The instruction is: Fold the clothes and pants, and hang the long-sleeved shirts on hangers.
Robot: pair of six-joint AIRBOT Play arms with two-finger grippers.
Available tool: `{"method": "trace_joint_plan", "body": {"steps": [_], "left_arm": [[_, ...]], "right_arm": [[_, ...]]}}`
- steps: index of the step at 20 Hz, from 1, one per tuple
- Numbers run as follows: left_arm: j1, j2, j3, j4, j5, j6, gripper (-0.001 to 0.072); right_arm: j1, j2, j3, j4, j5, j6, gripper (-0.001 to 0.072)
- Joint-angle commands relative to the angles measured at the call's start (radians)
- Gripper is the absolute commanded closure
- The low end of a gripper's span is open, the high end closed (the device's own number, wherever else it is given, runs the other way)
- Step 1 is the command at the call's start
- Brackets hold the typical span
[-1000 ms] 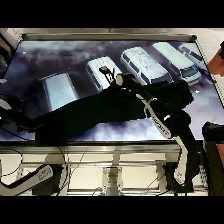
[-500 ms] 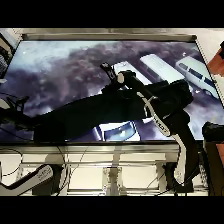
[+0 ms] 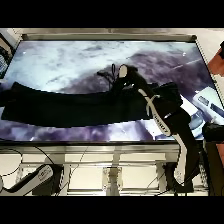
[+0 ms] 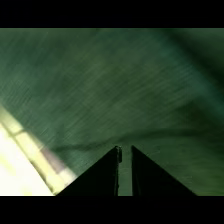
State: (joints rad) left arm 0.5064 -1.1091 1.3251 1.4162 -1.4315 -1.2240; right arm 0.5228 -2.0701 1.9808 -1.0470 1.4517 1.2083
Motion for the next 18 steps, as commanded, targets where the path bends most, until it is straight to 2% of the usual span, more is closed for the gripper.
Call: {"method": "trace_joint_plan", "body": {"steps": [1,4,6,7,9,14,18], "left_arm": [[-0.006,0.002,0.053,-0.014,-0.037,0.002,0.0681],[-0.006,0.002,0.053,-0.014,-0.048,0.002,0.0681],[-0.006,0.002,0.053,-0.014,-0.051,0.002,0.0681],[-0.006,0.002,0.053,-0.014,-0.051,0.002,0.0681],[-0.006,0.002,0.053,-0.014,-0.050,0.002,0.0681],[-0.006,0.002,0.053,-0.015,-0.051,0.002,0.0680],[-0.006,0.002,0.053,-0.046,-0.054,0.005,0.0680]], "right_arm": [[0.077,-0.035,-0.035,0.070,-0.040,-0.043,0.0592],[0.132,-0.047,-0.034,0.011,-0.298,-0.040,0.0626],[0.138,-0.047,-0.034,-0.001,-0.405,-0.038,0.0645],[0.137,-0.047,-0.034,-0.009,-0.438,-0.031,0.0670],[0.129,-0.050,-0.034,-0.052,-0.486,-0.012,0.0670],[0.107,-0.101,-0.034,-0.080,-0.500,0.015,0.0674],[0.082,-0.110,-0.021,-0.141,-0.600,0.109,0.0674]]}}
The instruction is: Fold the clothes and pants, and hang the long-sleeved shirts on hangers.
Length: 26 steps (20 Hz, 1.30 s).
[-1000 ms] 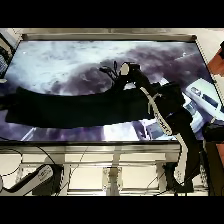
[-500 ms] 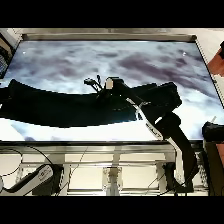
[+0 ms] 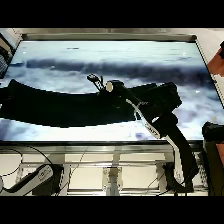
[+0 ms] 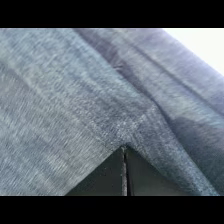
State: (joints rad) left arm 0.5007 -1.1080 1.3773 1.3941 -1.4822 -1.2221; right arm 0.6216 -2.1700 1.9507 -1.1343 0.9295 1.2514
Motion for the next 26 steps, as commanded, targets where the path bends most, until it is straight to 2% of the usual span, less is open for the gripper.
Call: {"method": "trace_joint_plan", "body": {"steps": [1,7,11,14,18,19,20,21,26], "left_arm": [[-0.001,0.001,0.001,-0.047,-0.010,0.025,0.0681],[-0.082,0.001,0.002,-0.083,-0.067,0.151,0.0680],[-0.218,-0.002,0.019,-0.169,-0.067,0.151,0.0680],[-0.359,-0.027,0.055,-0.284,-0.023,0.065,0.0681],[-0.552,-0.127,0.060,-0.342,0.066,-0.051,0.0682],[-0.597,-0.160,0.060,-0.357,0.089,-0.066,0.0681],[-0.642,-0.195,0.060,-0.382,0.117,-0.074,0.0681],[-0.682,-0.227,0.060,-0.410,0.146,-0.073,0.0681],[-0.831,-0.377,0.060,-0.463,0.222,-0.072,0.0681]], "right_arm": [[-0.027,-0.010,0.026,-0.063,-0.104,0.092,0.0674],[-0.127,0.006,0.133,-0.063,-0.167,0.189,0.0672],[-0.193,0.047,0.133,-0.048,-0.046,0.187,0.0663],[-0.235,0.082,0.131,-0.047,0.085,0.145,0.0662],[-0.280,0.134,0.130,-0.040,0.243,0.082,0.0654],[-0.290,0.149,0.131,-0.040,0.278,0.071,0.0648],[-0.299,0.162,0.131,-0.041,0.307,0.069,0.0600],[-0.309,0.176,0.128,-0.041,0.333,0.066,0.0586],[-0.356,0.221,0.102,-0.040,0.426,0.063,0.0586]]}}
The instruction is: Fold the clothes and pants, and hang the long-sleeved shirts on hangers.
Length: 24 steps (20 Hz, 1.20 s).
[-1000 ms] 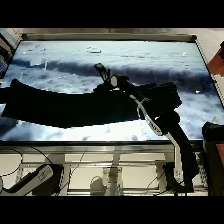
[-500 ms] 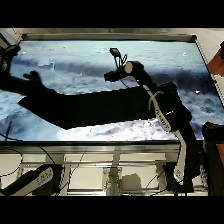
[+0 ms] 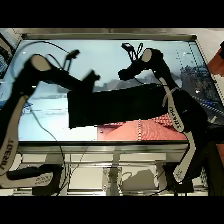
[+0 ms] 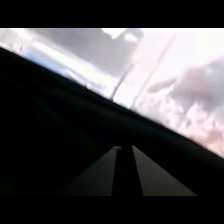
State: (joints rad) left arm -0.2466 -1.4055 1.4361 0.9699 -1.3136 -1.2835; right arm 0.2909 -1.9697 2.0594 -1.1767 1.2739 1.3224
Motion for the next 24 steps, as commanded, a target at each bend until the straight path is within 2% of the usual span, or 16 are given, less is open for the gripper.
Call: {"method": "trace_joint_plan", "body": {"steps": [1,6,7,9,10,11,12,17,20,24], "left_arm": [[-0.101,-0.101,0.001,-0.039,0.071,-0.010,0.0681],[-0.136,-0.180,0.001,-0.068,0.231,-0.011,0.0679],[-0.136,-0.190,0.001,-0.097,0.248,-0.010,0.0679],[-0.136,-0.204,0.001,-0.152,0.264,-0.010,0.0668],[-0.136,-0.208,0.001,-0.160,0.262,-0.010,0.0609],[-0.136,-0.209,0.001,-0.160,0.254,-0.009,0.0445],[-0.136,-0.209,0.001,-0.161,0.247,-0.006,0.0315],[-0.080,-0.196,0.001,-0.211,0.111,0.062,0.0310],[0.014,-0.158,-0.002,-0.210,0.029,0.072,0.0308],[0.181,-0.082,-0.113,-0.145,0.018,0.072,0.0307]], "right_arm": [[-0.035,0.021,-0.007,0.002,0.099,-0.008,0.0586],[-0.037,0.021,-0.007,0.002,0.151,-0.008,0.0584],[-0.037,0.021,-0.007,0.002,0.155,-0.008,0.0554],[-0.038,0.021,-0.007,0.003,0.160,-0.008,0.0538],[-0.038,0.021,-0.007,0.003,0.167,-0.007,0.0522],[-0.037,0.021,-0.007,0.003,0.179,-0.007,0.0517],[-0.038,0.021,-0.007,0.002,0.187,-0.007,0.0491],[-0.038,0.021,-0.007,0.001,0.217,-0.008,0.0490],[-0.038,0.021,-0.007,0.000,0.248,-0.009,0.0490],[-0.037,0.021,-0.007,0.002,0.286,-0.010,0.0490]]}}
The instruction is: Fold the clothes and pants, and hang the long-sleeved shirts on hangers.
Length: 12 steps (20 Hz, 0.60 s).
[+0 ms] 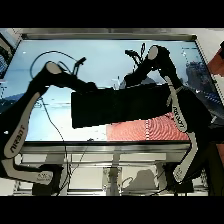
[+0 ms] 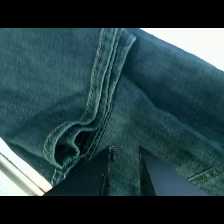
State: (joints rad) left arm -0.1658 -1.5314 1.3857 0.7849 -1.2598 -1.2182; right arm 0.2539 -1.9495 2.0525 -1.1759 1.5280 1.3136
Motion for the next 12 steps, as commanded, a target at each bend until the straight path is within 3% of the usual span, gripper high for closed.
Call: {"method": "trace_joint_plan", "body": {"steps": [1,7,9,10,11,12], "left_arm": [[0.151,0.065,-0.126,0.048,-0.035,0.007,0.0308],[0.386,0.104,-0.454,-0.009,0.056,0.042,0.0292],[0.404,0.103,-0.474,-0.005,0.101,0.044,0.0196],[0.407,0.103,-0.474,0.000,0.121,0.043,0.0149],[0.409,0.103,-0.474,0.000,0.139,0.043,0.0137],[0.410,0.102,-0.474,0.001,0.156,0.034,0.0129]], "right_arm": [[0.000,0.001,0.000,0.005,0.029,-0.005,0.0490],[0.003,0.001,0.000,0.111,0.021,-0.014,0.0491],[0.004,0.001,0.000,0.124,0.026,-0.014,0.0490],[0.003,0.001,0.000,0.127,0.031,-0.013,0.0426],[0.004,0.001,0.000,0.128,0.041,-0.011,0.0307],[0.004,0.001,0.000,0.128,0.053,-0.006,0.0257]]}}
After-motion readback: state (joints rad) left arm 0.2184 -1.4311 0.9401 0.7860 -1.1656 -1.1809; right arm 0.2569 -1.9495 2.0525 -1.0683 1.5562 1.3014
